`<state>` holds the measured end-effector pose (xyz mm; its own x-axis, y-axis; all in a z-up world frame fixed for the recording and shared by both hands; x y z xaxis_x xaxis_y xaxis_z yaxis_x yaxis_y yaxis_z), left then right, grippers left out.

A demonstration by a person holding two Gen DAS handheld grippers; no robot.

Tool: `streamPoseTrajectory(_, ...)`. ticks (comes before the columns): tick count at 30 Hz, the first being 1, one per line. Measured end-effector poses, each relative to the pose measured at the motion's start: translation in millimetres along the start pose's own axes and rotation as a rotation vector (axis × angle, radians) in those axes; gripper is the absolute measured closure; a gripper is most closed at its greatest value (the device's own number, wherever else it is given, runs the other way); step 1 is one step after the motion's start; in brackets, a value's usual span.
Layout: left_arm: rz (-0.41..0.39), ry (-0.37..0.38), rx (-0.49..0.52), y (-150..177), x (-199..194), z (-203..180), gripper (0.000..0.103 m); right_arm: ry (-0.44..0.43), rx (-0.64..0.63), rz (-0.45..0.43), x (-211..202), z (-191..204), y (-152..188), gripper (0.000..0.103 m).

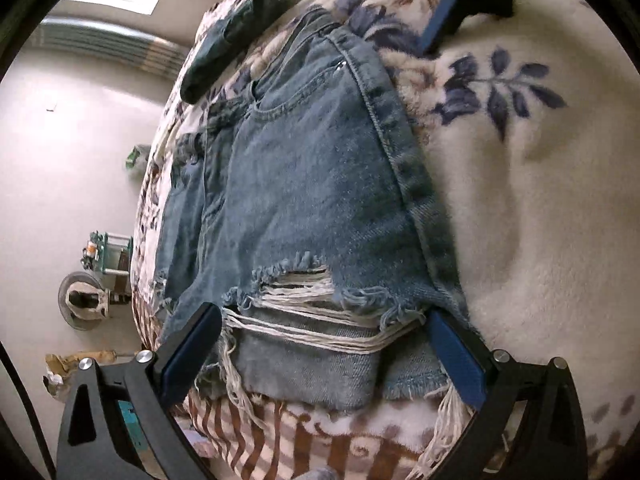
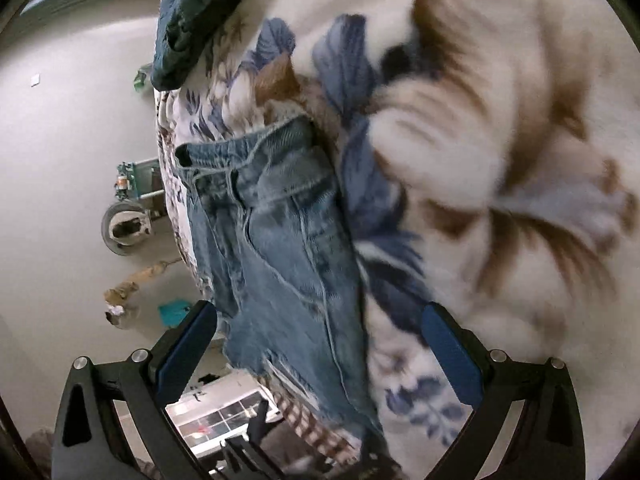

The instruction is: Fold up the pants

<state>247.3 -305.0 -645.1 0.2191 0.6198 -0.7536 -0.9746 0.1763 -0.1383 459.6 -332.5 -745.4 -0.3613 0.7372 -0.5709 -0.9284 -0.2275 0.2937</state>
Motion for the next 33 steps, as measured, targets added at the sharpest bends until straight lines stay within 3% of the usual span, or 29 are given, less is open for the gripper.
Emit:
streamPoseTrajectory(6, 0.045, 0.084, -0.017, -3.6, 9.3, 6.8, 0.001, 0.009, -0.004, 0.024, 7.2, 10.0, -6.5, 0.0)
streamPoseTrajectory(10, 0.047, 0.12, -0.022, -1.4, 3.1, 10.9, 0.003, -0.03, -0.027, 0.028, 11.8, 32.4, -9.3, 0.0)
streamPoseTrajectory(13, 0.05, 0.128, -0.01, 1.0, 5.3, 4.4, 0.004, -0.006, -0.023, 0.044, 22.3, 35.0, -11.8, 0.0)
streamPoseTrajectory(16, 0.056, 0.158, -0.006, -3.1, 10.0, -1.4, 0.019, 0.012, -0.007, 0.042, 34.9, 28.4, -17.1, 0.0)
streamPoseTrajectory(18, 0.042, 0.194, 0.012, -5.1, 9.3, -8.7, 0.037, 0.016, -0.004, 0.031, 35.5, 20.3, -17.6, 0.0)
streamPoseTrajectory(19, 0.037, 0.218, 0.022, -5.3, 8.4, -12.7, 0.053, 0.017, -0.009, 0.023, 35.9, 20.3, -16.8, 0.001)
streamPoseTrajectory(20, 0.031, 0.246, 0.032, -5.2, 6.0, -17.2, 0.065, 0.031, -0.015, 0.016, 35.3, 21.2, -16.3, 0.007)
streamPoseTrajectory(21, 0.024, 0.257, 0.041, -5.2, 3.9, -19.5, 0.07, 0.048, -0.019, 0.01, 36.0, 19.4, -14.0, 0.012)
streamPoseTrajectory(22, 0.016, 0.266, 0.048, -5.2, 1.7, -21.0, 0.079, 0.068, -0.021, 0.003, 38.1, 18.9, -12.9, 0.036)
streamPoseTrajectory(23, 0.012, 0.267, 0.046, -5.4, 0.4, -19.6, 0.089, 0.087, -0.016, -0.002, 37.5, 17.1, -11.2, 0.082)
streamPoseTrajectory(24, 0.008, 0.275, 0.032, -6.2, -0.5, -15.2, 0.092, 0.091, 0.001, 0.001, 37.8, 14.3, -10.4, 0.089)
streamPoseTrajectory(27, 0.022, 0.334, 0.0, -6.8, -1.6, 0.3, 0.098, 0.079, 0.0, -0.027, 35.3, 18.8, -8.0, 0.09)
streamPoseTrajectory(33, -0.007, 0.315, -0.017, -3.5, -18.9, 43.8, 0.099, 0.079, 0.027, -0.067, 25.1, 43.9, -1.9, 0.094)
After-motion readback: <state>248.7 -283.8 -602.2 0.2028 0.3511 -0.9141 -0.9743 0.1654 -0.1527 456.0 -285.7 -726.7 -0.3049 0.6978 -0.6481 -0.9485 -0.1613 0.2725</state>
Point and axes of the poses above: each gripper's, at about its wrist camera, not at the fingertips, and x roughly the way its jaws point, z to its left, y to its underside, the point moved 6 cm from there along x, roughly the way its jaws point, and after that the axes turned 1 degree about -z, right-handed, at the moved point
